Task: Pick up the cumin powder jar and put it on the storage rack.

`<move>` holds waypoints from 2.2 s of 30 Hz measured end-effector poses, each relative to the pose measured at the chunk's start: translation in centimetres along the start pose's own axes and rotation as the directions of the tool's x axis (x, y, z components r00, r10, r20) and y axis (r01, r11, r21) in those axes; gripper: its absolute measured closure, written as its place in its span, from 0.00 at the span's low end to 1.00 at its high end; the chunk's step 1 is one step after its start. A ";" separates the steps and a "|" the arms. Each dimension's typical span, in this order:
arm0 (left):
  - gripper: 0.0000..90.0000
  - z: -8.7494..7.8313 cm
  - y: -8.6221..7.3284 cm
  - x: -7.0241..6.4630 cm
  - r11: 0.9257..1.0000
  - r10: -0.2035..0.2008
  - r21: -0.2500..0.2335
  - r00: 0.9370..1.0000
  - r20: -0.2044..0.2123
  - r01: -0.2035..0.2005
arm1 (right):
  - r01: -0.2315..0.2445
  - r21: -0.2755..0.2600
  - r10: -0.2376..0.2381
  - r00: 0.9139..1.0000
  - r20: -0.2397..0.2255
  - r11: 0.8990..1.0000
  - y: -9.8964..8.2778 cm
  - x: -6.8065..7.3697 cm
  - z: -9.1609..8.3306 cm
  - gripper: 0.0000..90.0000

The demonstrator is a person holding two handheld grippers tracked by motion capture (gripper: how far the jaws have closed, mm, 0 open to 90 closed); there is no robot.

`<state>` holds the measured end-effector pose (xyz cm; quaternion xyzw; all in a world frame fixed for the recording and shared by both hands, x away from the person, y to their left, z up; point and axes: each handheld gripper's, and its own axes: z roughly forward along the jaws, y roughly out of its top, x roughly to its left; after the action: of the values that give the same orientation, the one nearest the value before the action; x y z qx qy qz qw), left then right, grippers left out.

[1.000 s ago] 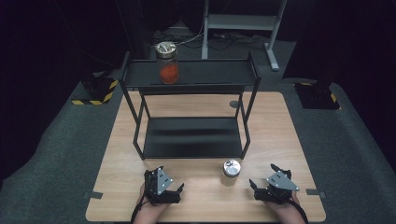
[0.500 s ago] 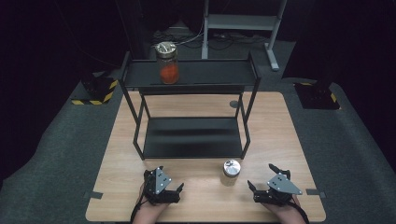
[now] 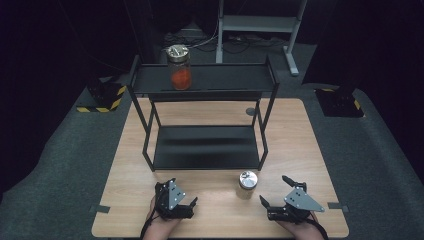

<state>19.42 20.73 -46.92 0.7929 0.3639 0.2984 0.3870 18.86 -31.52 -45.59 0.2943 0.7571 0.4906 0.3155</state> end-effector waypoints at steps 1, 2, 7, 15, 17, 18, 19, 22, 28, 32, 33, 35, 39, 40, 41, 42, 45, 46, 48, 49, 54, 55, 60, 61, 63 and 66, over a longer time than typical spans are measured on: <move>0.01 0.0 0.0 0.0 1.000 0.001 -0.001 1.000 0.002 -0.001 | -0.001 -0.002 0.001 1.000 -0.005 1.000 0.1 0.1 0.0 0.00; 0.01 0.0 0.0 0.0 1.000 0.002 0.000 1.000 0.002 -0.002 | -0.002 -0.007 0.002 1.000 -0.009 1.000 0.2 0.2 0.2 0.00; 0.01 0.0 0.1 -0.2 1.000 0.017 0.004 1.000 -0.001 -0.017 | -0.003 -0.009 0.003 1.000 -0.019 1.000 0.7 0.4 0.7 0.00; 0.01 0.0 0.0 -0.3 1.000 0.028 -0.002 1.000 -0.002 -0.028 | -0.013 -0.016 0.012 0.999 -0.051 1.000 1.5 0.6 1.9 0.00; 0.01 -0.1 -0.1 -0.2 1.000 0.028 -0.004 1.000 0.001 -0.028 | -0.016 -0.014 0.015 0.998 -0.056 1.000 1.7 0.7 2.2 0.00; 0.01 -0.1 -0.1 -0.2 1.000 0.027 -0.005 1.000 0.003 -0.027 | -0.014 -0.014 0.014 0.998 -0.059 1.000 1.7 0.7 2.3 0.00; 0.01 -0.1 -0.1 -0.2 1.000 0.026 -0.007 1.000 0.004 -0.026 | -0.014 -0.015 0.013 0.998 -0.063 1.000 1.7 0.7 2.4 0.00; 0.01 -0.1 -0.1 -0.1 1.000 0.024 -0.009 1.000 0.008 -0.024 | -0.019 -0.021 0.017 0.997 -0.073 1.000 1.8 0.9 2.8 0.00; 0.01 -0.1 -0.2 0.0 1.000 0.020 -0.011 1.000 0.013 -0.020 | -0.027 -0.025 0.025 0.996 -0.091 0.999 1.9 1.0 3.6 0.00; 0.01 -0.1 -0.2 -0.1 1.000 0.028 -0.011 1.000 0.012 -0.028 | -0.046 -0.030 0.043 0.994 -0.097 0.998 1.9 1.1 4.2 0.00; 0.01 -0.1 -0.2 -0.1 1.000 0.030 -0.010 0.999 0.012 -0.030 | -0.050 -0.031 0.047 0.994 -0.096 0.998 1.9 1.1 4.3 0.00; 0.01 -0.1 -0.2 0.0 1.000 0.028 -0.012 1.000 0.013 -0.028 | -0.066 -0.033 0.063 0.994 -0.093 0.997 1.9 1.1 4.5 0.01; 0.01 -0.1 -0.2 0.1 1.000 0.024 -0.014 1.000 0.017 -0.024 | -0.095 -0.038 0.092 0.992 -0.089 0.995 1.7 1.1 5.0 0.06; 0.01 -0.1 -0.2 0.1 1.000 0.024 -0.014 1.000 0.018 -0.024 | -0.101 -0.040 0.097 0.991 -0.092 0.994 1.6 1.1 5.1 0.07; 0.01 -0.1 -0.2 0.1 1.000 0.024 -0.014 1.000 0.019 -0.024 | -0.104 -0.041 0.100 0.991 -0.094 0.994 1.5 1.1 5.1 0.08; 0.01 -0.1 -0.2 0.1 1.000 0.023 -0.014 1.000 0.019 -0.023 | -0.111 -0.044 0.106 0.990 -0.096 0.993 1.3 1.1 5.2 0.09; 0.01 -0.1 -0.2 0.0 1.000 0.027 -0.013 0.999 0.018 -0.027 | -0.103 -0.046 0.098 0.990 -0.103 0.994 1.1 1.2 5.4 0.12; 0.01 -0.1 -0.2 0.0 0.999 0.029 -0.013 0.999 0.017 -0.029 | -0.098 -0.047 0.093 0.990 -0.103 0.994 1.0 1.2 5.4 0.13; 0.01 -0.1 -0.2 0.0 0.999 0.033 -0.015 0.999 0.016 -0.033 | -0.103 -0.053 0.097 0.990 -0.106 0.993 0.8 1.1 5.5 0.15; 0.01 -0.1 -0.2 -0.1 0.999 0.036 -0.014 0.999 0.016 -0.036 | -0.105 -0.054 0.099 0.989 -0.108 0.993 0.7 1.1 5.5 0.16; 0.01 -0.1 -0.1 0.0 0.999 0.039 -0.010 0.999 0.020 -0.039 | -0.134 -0.057 0.127 0.984 -0.122 0.989 0.2 0.6 5.6 0.26; 0.01 -0.1 -0.1 0.0 0.999 0.038 -0.010 0.999 0.021 -0.038 | -0.136 -0.062 0.128 0.984 -0.121 0.989 0.1 0.6 5.5 0.27; 0.01 -0.1 -0.2 0.1 0.999 0.033 -0.012 0.999 0.023 -0.032 | -0.137 -0.072 0.127 0.982 -0.138 0.988 -0.2 0.4 5.7 0.33; 0.01 -0.1 -0.2 0.1 0.999 0.032 -0.014 0.999 0.023 -0.032 | -0.138 -0.075 0.127 0.982 -0.141 0.988 -0.2 0.4 5.7 0.34; 0.01 -0.1 -0.2 0.1 0.999 0.032 -0.014 0.999 0.024 -0.032 | -0.139 -0.080 0.126 0.981 -0.149 0.987 -0.4 0.4 5.7 0.37; 0.01 -0.1 -0.2 0.2 0.999 0.032 -0.013 0.999 0.025 -0.032 | -0.134 -0.087 0.121 0.982 -0.143 0.987 -0.5 0.6 5.7 0.37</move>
<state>19.37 20.98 -46.99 0.8001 0.3443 0.2965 0.3916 22.79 -28.12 -47.96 0.2925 0.7320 0.5648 0.2444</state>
